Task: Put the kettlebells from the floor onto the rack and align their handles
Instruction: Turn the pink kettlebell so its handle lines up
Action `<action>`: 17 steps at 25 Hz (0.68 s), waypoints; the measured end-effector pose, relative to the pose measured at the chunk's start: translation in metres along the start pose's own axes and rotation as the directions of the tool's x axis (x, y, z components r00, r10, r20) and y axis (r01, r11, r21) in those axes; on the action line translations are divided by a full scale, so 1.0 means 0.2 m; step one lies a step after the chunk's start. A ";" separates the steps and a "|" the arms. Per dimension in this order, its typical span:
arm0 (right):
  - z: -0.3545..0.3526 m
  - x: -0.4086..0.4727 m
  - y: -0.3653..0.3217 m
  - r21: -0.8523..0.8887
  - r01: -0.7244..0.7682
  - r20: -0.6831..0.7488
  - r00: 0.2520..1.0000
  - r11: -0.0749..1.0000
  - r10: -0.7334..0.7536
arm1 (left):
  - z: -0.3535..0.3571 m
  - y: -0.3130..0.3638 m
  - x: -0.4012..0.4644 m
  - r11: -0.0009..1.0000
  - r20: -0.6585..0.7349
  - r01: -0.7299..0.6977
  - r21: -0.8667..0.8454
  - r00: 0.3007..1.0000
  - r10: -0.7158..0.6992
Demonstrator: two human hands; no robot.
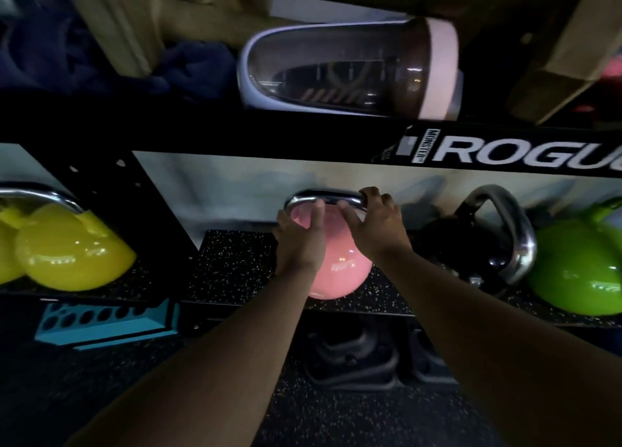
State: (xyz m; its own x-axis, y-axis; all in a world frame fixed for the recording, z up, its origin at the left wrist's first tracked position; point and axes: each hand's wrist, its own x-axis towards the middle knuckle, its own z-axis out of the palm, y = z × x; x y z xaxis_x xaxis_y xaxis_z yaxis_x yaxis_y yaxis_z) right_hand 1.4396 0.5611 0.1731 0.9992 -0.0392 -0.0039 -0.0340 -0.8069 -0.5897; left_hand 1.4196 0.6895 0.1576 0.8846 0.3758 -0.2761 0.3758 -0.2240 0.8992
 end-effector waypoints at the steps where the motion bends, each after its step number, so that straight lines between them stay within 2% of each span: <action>1: 0.01 0.00 -0.01 0.036 -0.010 -0.017 1.000 0.999 0.010 | 0.03 0.01 0.01 1.000 0.029 0.011 -0.019 1.000 -0.010; 5: 0.04 -0.05 -0.04 0.104 -0.065 -0.128 0.989 0.992 0.078 | 0.11 0.06 0.07 0.995 0.052 0.082 0.049 0.995 -0.085; 7: 0.08 -0.12 -0.05 0.117 -0.073 -0.154 0.984 0.990 0.091 | 0.03 0.06 0.18 0.996 0.167 -0.059 0.070 0.985 0.046; 9: 0.10 -0.17 -0.03 0.141 -0.030 -0.096 0.994 0.989 0.044 | -0.05 0.04 0.24 0.974 0.290 -0.216 0.064 0.938 0.189; 10: 0.09 -0.18 -0.02 0.180 -0.019 -0.052 0.998 0.983 0.029 | -0.06 0.03 0.25 0.964 0.308 -0.266 0.026 0.919 0.246; 12: 0.08 -0.18 -0.03 0.324 -0.077 0.015 0.997 0.943 0.076 | -0.03 0.01 0.22 0.956 0.311 -0.291 -0.025 0.907 0.285; 15: 0.14 -0.22 -0.09 0.449 -0.120 -0.035 0.988 0.886 0.151 | 0.02 0.00 0.24 0.955 0.280 -0.288 -0.064 0.914 0.294; 17: 0.19 -0.27 -0.15 0.500 -0.116 -0.024 0.989 0.858 0.148 | -0.01 0.03 0.30 0.956 0.325 -0.293 -0.008 0.904 0.279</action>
State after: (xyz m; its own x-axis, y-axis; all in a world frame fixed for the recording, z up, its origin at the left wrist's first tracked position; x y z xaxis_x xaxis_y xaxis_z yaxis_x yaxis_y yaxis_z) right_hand 1.3877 0.6095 0.1597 0.9825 -0.1721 -0.0714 -0.1350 -0.3929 -0.9096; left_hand 1.4743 0.7120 0.1466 0.9940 -0.0150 -0.1084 0.0981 -0.3167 0.9434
